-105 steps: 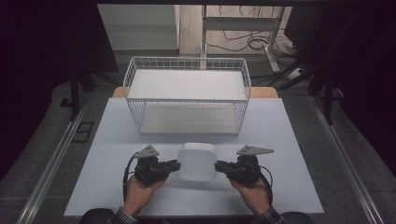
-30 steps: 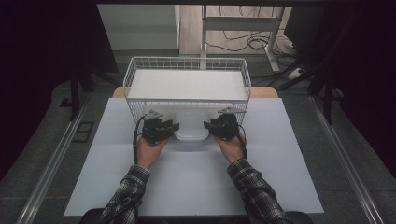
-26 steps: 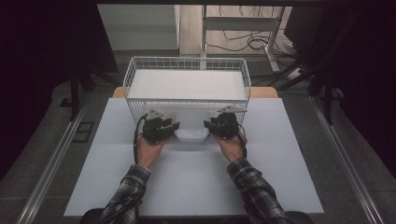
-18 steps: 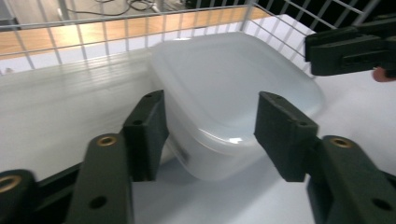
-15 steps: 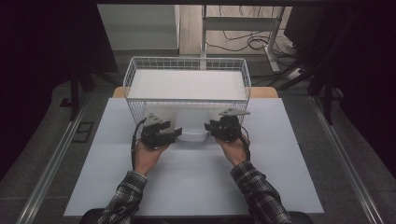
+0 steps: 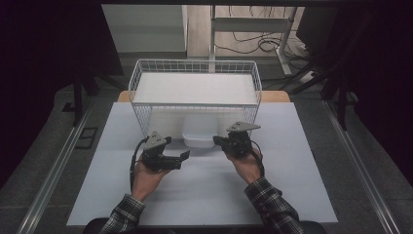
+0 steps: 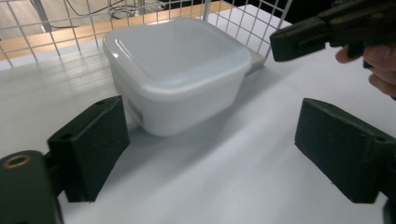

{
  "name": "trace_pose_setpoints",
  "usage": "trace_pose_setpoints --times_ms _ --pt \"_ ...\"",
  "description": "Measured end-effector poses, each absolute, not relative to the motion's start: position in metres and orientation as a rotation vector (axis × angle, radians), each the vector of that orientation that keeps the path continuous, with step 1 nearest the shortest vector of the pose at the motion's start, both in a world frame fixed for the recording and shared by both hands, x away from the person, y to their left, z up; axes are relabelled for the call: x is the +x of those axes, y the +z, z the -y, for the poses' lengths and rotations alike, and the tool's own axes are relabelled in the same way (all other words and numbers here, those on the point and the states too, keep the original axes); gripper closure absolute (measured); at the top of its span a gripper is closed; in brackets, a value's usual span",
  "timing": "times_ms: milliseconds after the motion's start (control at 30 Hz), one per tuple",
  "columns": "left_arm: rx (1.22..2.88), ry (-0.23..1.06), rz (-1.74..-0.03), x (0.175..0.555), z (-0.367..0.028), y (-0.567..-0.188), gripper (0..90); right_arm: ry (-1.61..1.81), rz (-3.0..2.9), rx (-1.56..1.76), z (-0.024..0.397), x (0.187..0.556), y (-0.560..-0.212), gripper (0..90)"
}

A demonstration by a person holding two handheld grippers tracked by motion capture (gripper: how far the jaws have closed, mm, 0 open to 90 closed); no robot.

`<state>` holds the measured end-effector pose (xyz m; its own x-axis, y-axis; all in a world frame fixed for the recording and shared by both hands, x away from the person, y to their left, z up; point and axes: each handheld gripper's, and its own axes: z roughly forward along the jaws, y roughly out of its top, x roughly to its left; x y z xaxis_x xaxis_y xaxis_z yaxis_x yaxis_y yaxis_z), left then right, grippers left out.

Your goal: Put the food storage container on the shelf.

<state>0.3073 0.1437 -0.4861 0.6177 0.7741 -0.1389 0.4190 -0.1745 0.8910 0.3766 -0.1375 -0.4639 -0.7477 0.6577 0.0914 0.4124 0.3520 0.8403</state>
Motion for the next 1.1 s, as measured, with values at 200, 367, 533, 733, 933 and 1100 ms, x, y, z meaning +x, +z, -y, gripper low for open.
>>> trace_pose_setpoints --times_ms 200,367,533,733,933,1100 --pt "1.812 0.466 -0.955 0.282 -0.150 -0.492 3.5 1.372 -2.390 0.939 0.138 0.371 -0.468 88.4" --pt "1.818 0.483 -0.948 0.266 -0.154 -0.500 3.4 1.349 -2.431 0.935 0.132 0.369 -0.475 88.3" --pt "1.805 0.495 -0.959 0.248 -0.163 -0.511 3.3 1.327 -2.449 0.918 0.122 0.372 -0.483 88.5" --pt "1.797 0.497 -0.978 0.243 -0.167 -0.515 4.5 1.283 -2.455 0.896 0.103 0.378 -0.494 88.7" --pt "1.814 0.493 -0.972 0.244 -0.164 -0.517 5.2 1.263 -2.432 0.897 0.097 0.388 -0.495 88.9" --pt "1.824 0.494 -0.964 0.245 -0.163 -0.518 5.2 1.256 -2.427 0.912 0.096 0.396 -0.494 88.9"
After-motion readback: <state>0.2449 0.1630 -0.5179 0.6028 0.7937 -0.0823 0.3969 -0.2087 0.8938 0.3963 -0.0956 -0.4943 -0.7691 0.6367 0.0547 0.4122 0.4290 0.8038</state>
